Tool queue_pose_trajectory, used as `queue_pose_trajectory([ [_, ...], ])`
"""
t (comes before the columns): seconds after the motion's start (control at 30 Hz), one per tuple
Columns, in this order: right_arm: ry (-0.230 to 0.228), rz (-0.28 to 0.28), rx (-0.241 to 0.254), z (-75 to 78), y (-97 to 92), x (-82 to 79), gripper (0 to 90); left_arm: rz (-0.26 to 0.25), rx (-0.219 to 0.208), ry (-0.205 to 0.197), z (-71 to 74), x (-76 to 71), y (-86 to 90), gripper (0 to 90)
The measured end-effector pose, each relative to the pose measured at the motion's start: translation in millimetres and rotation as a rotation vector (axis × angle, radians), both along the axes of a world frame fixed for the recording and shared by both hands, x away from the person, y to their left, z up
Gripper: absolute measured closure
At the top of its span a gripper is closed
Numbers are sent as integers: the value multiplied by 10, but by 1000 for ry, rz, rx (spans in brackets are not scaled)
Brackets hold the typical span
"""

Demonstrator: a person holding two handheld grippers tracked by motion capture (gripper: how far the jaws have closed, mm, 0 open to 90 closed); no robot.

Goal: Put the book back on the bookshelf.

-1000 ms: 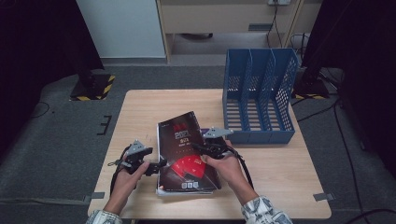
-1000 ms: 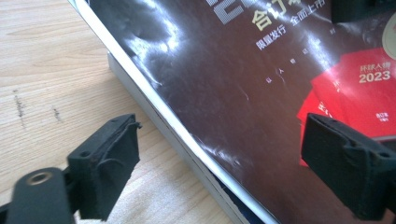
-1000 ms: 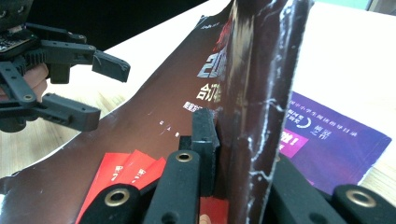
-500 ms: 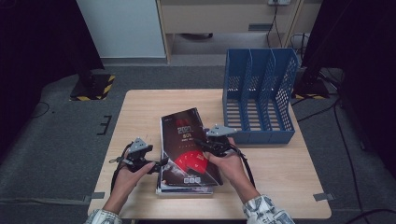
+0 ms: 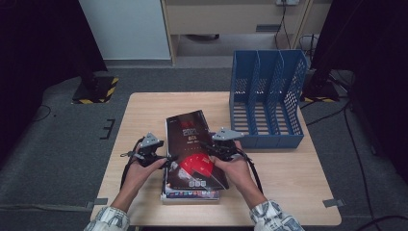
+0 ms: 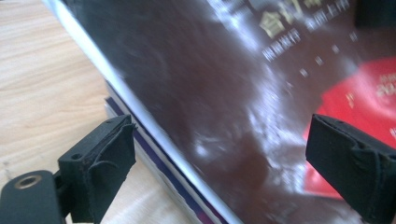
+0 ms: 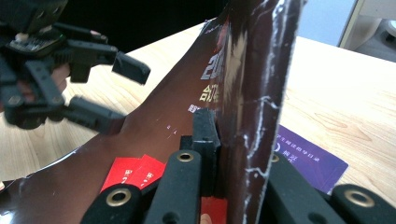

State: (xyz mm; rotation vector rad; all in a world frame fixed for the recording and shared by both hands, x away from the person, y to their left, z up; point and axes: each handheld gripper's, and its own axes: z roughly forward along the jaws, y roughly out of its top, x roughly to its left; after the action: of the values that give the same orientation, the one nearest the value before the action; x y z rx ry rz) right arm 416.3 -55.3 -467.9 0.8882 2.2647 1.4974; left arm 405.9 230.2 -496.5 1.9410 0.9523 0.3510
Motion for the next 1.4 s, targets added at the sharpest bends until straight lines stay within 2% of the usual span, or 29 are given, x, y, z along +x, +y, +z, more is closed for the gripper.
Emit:
queue_pose_trajectory([
  [0.07, -5, 1, 6, 12, 6, 3, 851, 3, -24, 8, -10, -20, -7, 73],
  [0.23, -23, 4, 19, 43, 5, -26, 854, -2, -28, 17, -30, -41, -22, 74],
  [0.27, -28, 4, 22, 55, 4, -28, 854, -10, -48, 23, -33, -41, -25, 74],
  [0.53, -77, 19, 41, 78, 50, -73, 859, -32, -2, 6, -31, -80, -20, 76],
  [0.63, -79, 26, 47, 92, 56, -84, 860, -33, -13, 9, -27, -80, -21, 76],
  [0.83, -89, 32, 68, 110, 56, -89, 863, -27, -31, 9, -19, -64, -30, 78],
  [1.03, -108, 55, 113, 172, 39, -102, 866, -11, -40, 9, -31, -23, -3, 75],
  [1.17, -119, 66, 133, 184, 40, -106, 868, -19, -64, 5, -14, -15, 7, 109],
  [1.2, -123, 70, 137, 185, 38, -107, 868, -13, -85, 1, 5, -6, 22, 113],
  [1.33, -128, 81, 159, 213, 29, -116, 869, 17, -62, -13, -1, 32, 67, 119],
  [1.4, -130, 86, 171, 226, 28, -116, 869, 12, -86, -6, -21, 62, 100, 112],
])
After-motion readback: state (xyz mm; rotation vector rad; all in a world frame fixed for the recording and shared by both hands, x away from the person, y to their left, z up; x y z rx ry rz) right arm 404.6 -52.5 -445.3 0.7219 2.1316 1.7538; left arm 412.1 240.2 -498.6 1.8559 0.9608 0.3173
